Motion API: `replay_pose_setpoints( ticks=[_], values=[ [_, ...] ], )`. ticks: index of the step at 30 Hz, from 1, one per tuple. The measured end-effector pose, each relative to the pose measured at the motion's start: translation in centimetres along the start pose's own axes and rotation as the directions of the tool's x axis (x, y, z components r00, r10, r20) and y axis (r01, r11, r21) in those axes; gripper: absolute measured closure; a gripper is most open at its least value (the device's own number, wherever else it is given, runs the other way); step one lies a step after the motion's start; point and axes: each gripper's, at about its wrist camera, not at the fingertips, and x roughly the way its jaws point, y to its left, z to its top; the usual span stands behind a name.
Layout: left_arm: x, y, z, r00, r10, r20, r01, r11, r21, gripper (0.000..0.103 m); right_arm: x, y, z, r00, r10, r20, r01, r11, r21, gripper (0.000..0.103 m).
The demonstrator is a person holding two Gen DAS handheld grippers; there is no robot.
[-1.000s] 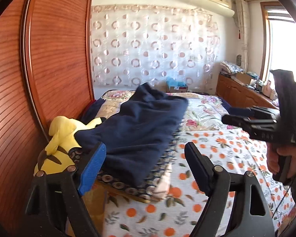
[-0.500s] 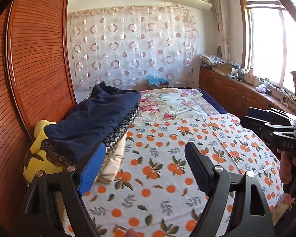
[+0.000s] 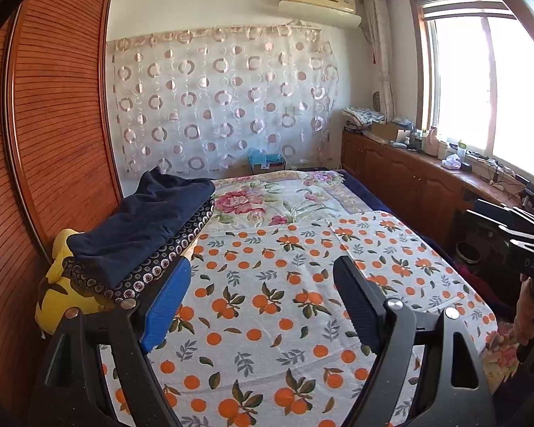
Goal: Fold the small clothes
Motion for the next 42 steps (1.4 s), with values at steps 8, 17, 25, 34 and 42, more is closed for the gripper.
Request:
replay_pose_setpoints(
  ticks=[8, 17, 25, 34, 42],
  values=[
    [-1.1, -0.4, -0.1, 1.000, -0.001, 0.013, 0.001, 1.000, -0.026, 0.020, -2.4, 2.0, -1.3, 0.999, -0.032, 0.031, 0.030, 0.999, 0.035, 0.039],
    [-0.9, 0.0, -0.7, 1.000, 0.016, -0.005, -0.016, 0.999, -0.043, 0.020, -3.2, 3.2, -2.6, 0.998, -0.040, 0.041, 0.038, 0.998, 0.045, 0.039],
    [-1.1, 0.1, -0.9, 1.000, 0.030, -0.002, -0.030, 0.998, -0.047, 0.020, -2.7, 1.9, -2.0, 0.998, -0.040, 0.043, 0.038, 0.998, 0.050, 0.039],
    [-1.1, 0.0, -1.0, 0.999, 0.033, 0.001, -0.033, 0.998, -0.046, 0.020, -2.3, 1.0, -1.9, 0.999, -0.033, 0.041, 0.031, 0.998, 0.050, 0.039],
    [-1.2, 0.0, -0.9, 1.000, 0.031, 0.002, -0.031, 0.998, -0.046, 0.020, -2.2, 0.2, -1.9, 0.999, -0.028, 0.041, 0.026, 0.999, 0.048, 0.039]
  ],
)
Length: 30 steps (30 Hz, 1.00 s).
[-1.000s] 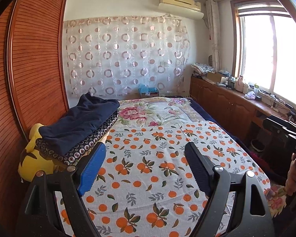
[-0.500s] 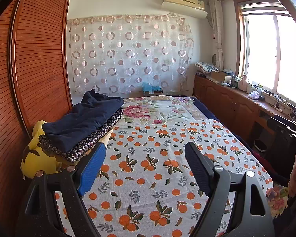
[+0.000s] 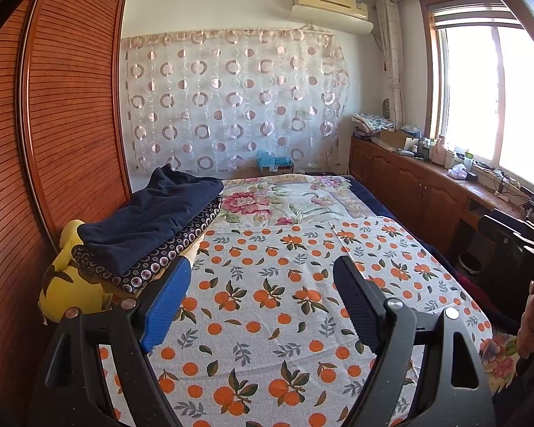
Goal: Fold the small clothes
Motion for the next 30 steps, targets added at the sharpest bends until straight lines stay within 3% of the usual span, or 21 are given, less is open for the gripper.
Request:
replay_pose_setpoints(
  ticks=[30],
  values=[
    [-0.7, 0.2, 0.5, 1.000, -0.001, 0.016, 0.001, 1.000, 0.004, 0.020, 0.4, -1.8, -0.1, 1.000, 0.010, 0.011, -0.010, 1.000, -0.002, 0.039]
  ],
)
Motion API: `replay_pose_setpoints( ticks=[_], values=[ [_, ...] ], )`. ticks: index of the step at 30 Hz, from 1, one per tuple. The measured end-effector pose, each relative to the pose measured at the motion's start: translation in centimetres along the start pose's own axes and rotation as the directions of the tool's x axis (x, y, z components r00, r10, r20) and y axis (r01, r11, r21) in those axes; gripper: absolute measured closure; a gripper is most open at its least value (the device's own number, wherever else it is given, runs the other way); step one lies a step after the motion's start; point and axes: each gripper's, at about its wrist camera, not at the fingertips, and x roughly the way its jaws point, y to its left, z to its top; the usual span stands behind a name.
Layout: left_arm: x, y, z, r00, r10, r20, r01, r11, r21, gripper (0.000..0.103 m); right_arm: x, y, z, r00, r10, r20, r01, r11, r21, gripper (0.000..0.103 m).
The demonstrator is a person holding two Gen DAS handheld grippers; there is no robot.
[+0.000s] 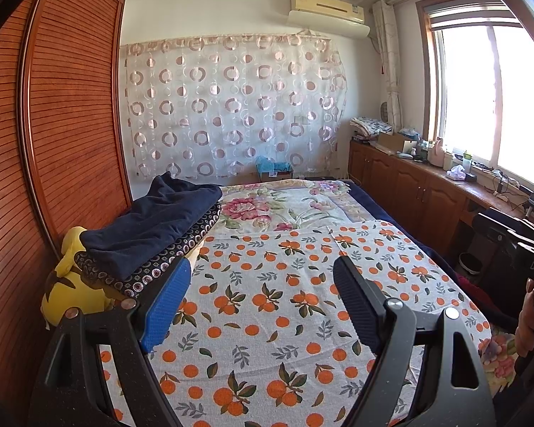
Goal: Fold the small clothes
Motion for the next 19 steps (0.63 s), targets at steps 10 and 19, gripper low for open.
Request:
replay_pose_setpoints(
  ticks=[10, 19],
  values=[
    [-0.01, -0.04, -0.11, 1.000, 0.000, 0.002, 0.000, 1.000, 0.001, 0.020, 0.05, 0.01, -0.15, 1.000, 0.001, 0.001, -0.001, 1.000, 0.000, 0.039],
    [0.02, 0.07, -0.11, 1.000, 0.001, 0.002, -0.001, 1.000, 0.001, 0.020, 0.13, 0.07, -0.17, 1.000, 0.002, 0.002, -0.002, 1.000, 0.001, 0.039]
  ],
)
